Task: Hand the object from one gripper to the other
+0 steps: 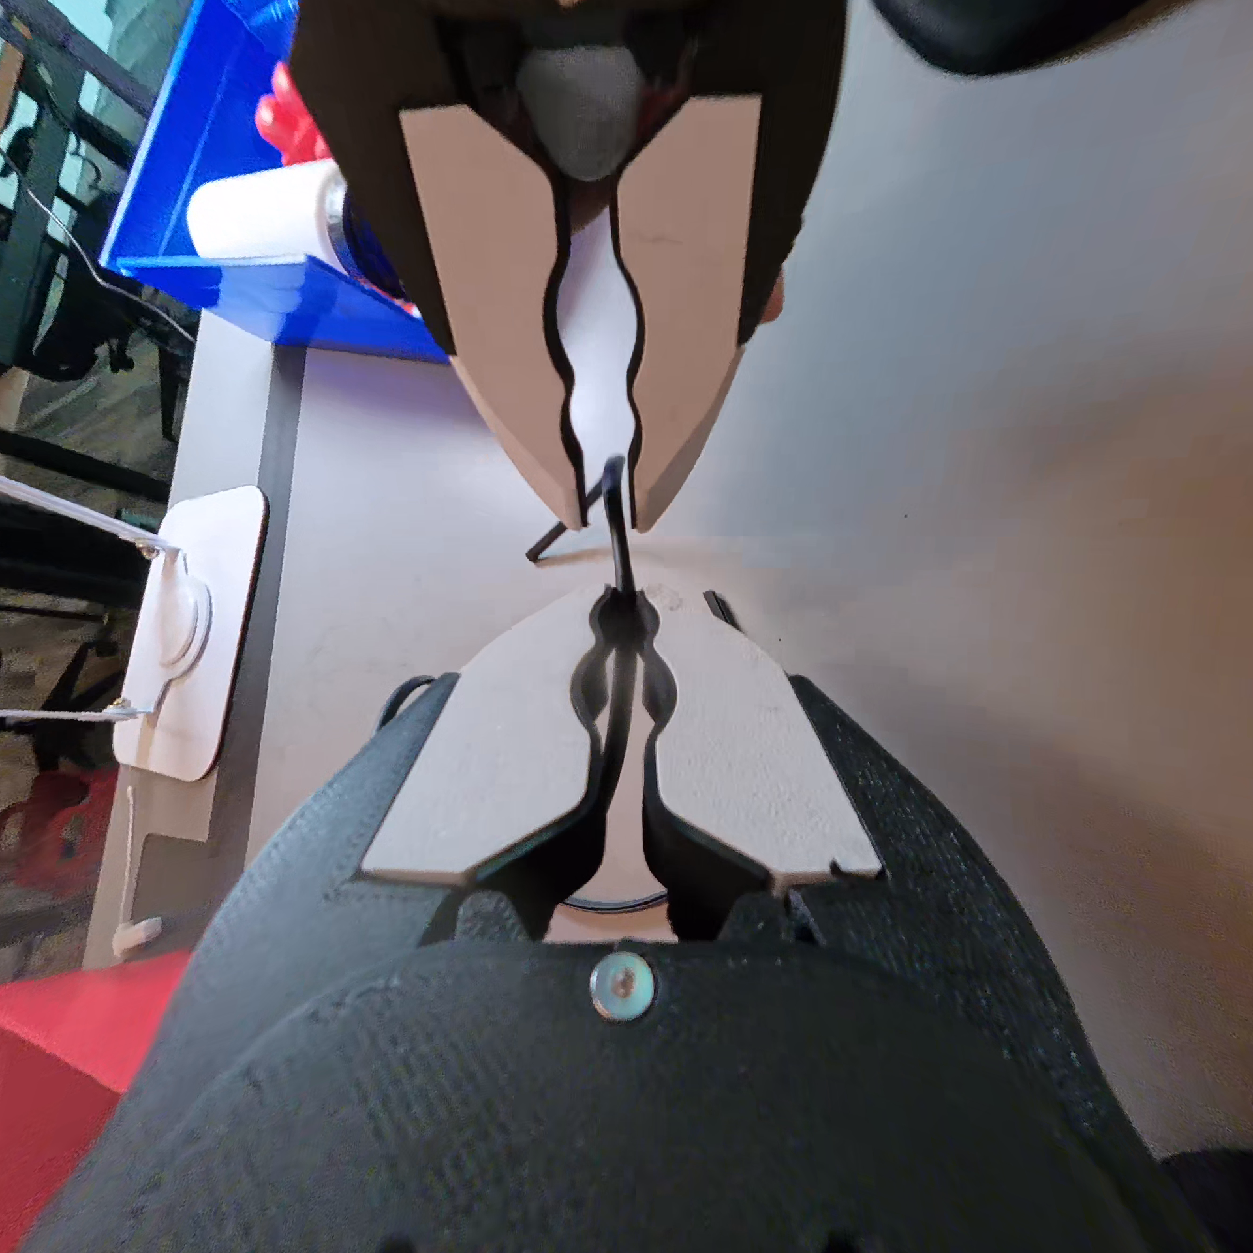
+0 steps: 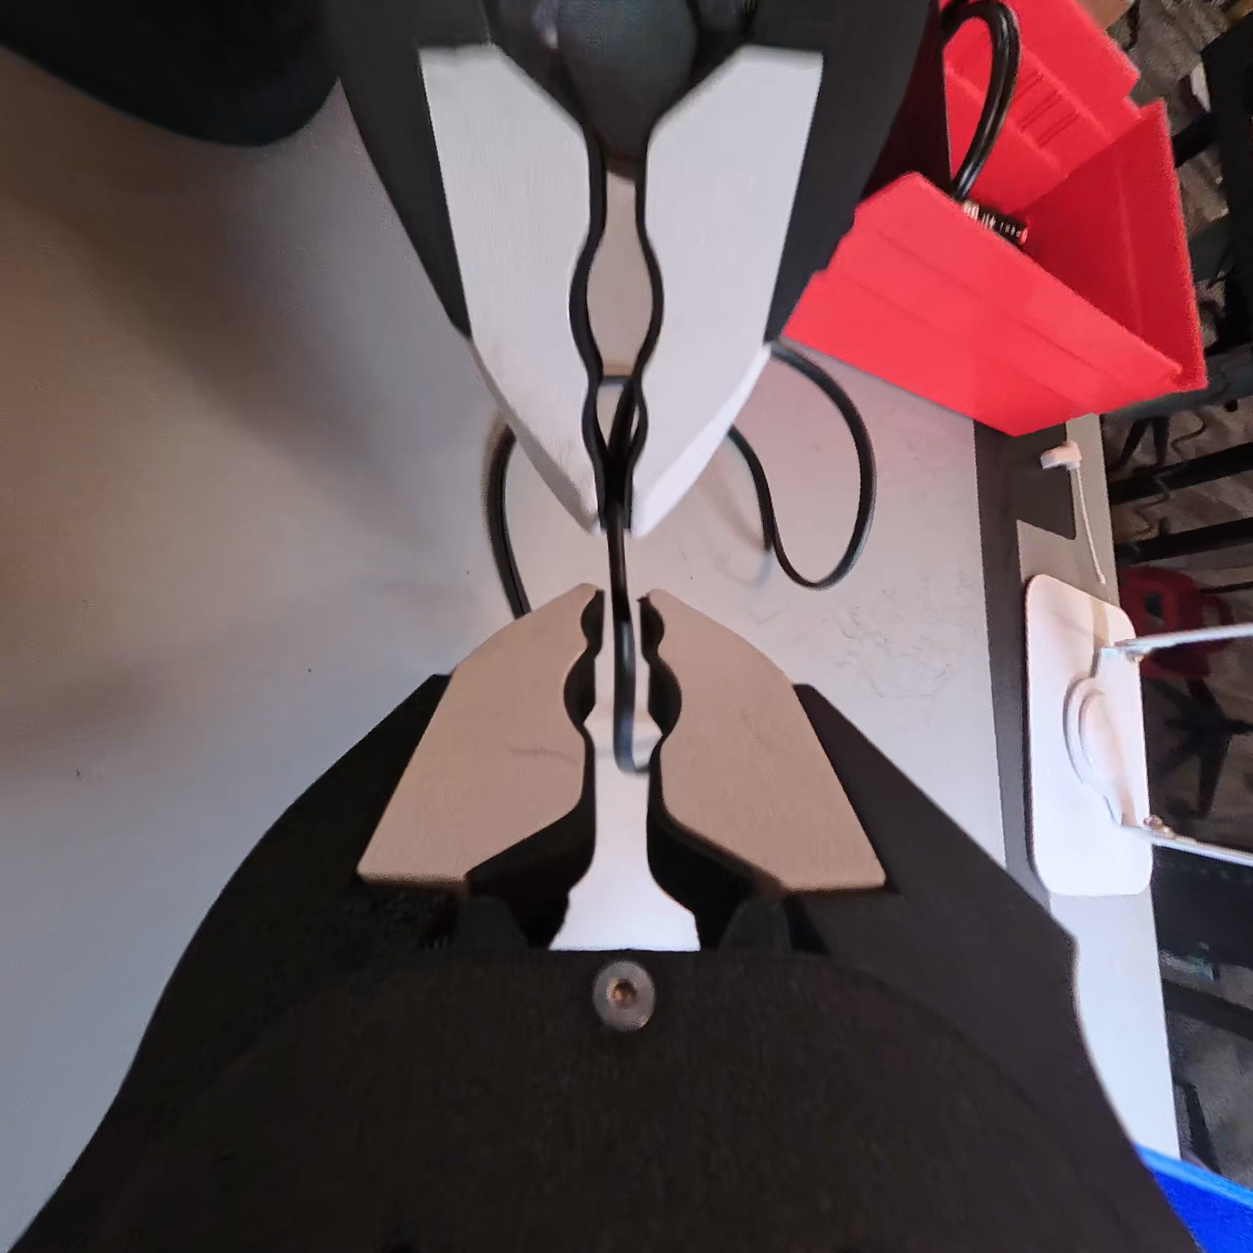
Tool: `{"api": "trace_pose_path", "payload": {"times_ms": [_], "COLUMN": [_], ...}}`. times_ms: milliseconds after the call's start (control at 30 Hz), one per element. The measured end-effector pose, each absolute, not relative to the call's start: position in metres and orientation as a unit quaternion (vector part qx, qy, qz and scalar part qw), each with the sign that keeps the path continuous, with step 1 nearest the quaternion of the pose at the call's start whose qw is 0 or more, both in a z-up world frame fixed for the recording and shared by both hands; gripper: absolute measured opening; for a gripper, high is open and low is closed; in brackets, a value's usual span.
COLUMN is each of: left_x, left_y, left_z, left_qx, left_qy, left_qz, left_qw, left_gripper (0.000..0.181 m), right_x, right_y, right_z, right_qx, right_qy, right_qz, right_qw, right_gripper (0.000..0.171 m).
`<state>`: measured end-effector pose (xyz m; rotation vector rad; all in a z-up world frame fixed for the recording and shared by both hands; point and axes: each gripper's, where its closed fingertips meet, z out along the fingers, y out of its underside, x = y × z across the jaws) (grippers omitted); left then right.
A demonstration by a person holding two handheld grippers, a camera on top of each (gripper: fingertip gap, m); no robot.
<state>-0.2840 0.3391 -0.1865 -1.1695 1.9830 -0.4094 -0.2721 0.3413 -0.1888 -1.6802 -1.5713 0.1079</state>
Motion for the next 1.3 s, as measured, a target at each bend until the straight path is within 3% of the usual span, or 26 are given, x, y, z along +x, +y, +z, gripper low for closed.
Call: {"api": "trace_pose_path", "payload": {"times_ms": [200,333,533,667,767,933,1033,1133,1233,1300], "left_x": [-0.294,-0.289,-0.282,-0.289,-0.295,-0.284,-0.277,-0.279,-0.285,-0.288], "left_y": [0.345,0.346,0.338,0.333,0.341,0.337,0.330,0.331,0.337,0.341], "left_z": [-0.177,-0.181,-0.189,-0.174,-0.178,-0.178,-0.182,-0.179,-0.173,-0.172], "left_qx": [-0.471,-0.475,-0.461,-0.457,-0.472,-0.468,-0.453,-0.456,-0.470,-0.477], "left_qy": [0.766,0.767,0.779,0.766,0.763,0.764,0.775,0.770,0.756,0.749], "left_qz": [-0.192,-0.169,-0.165,-0.230,-0.222,-0.199,-0.180,-0.192,-0.217,-0.226], "left_qw": [0.394,0.397,0.391,0.389,0.382,0.397,0.403,0.402,0.401,0.401], "left_gripper": [0.006,0.025,0.004,0.004,0.004,0.023,0.006,0.005,0.005,0.005], "right_x": [-0.266,-0.264,-0.273,-0.266,-0.268,-0.271,-0.276,-0.276,-0.265,-0.266], "right_y": [0.345,0.342,0.339,0.339,0.339,0.337,0.335,0.335,0.338,0.337], "right_z": [-0.191,-0.192,-0.188,-0.186,-0.188,-0.194,-0.195,-0.188,-0.188,-0.189], "right_qx": [-0.682,-0.684,-0.678,-0.682,-0.683,-0.688,-0.686,-0.683,-0.691,-0.689], "right_qy": [-0.603,-0.619,-0.623,-0.609,-0.603,-0.619,-0.624,-0.616,-0.608,-0.605], "right_qz": [0.084,0.035,0.024,0.068,0.100,0.046,0.040,0.058,0.060,0.081], "right_qw": [0.405,0.385,0.390,0.398,0.401,0.375,0.372,0.388,0.387,0.391], "right_gripper": [0.005,0.005,0.006,0.014,0.002,0.002,0.002,0.002,0.014,0.009]}}
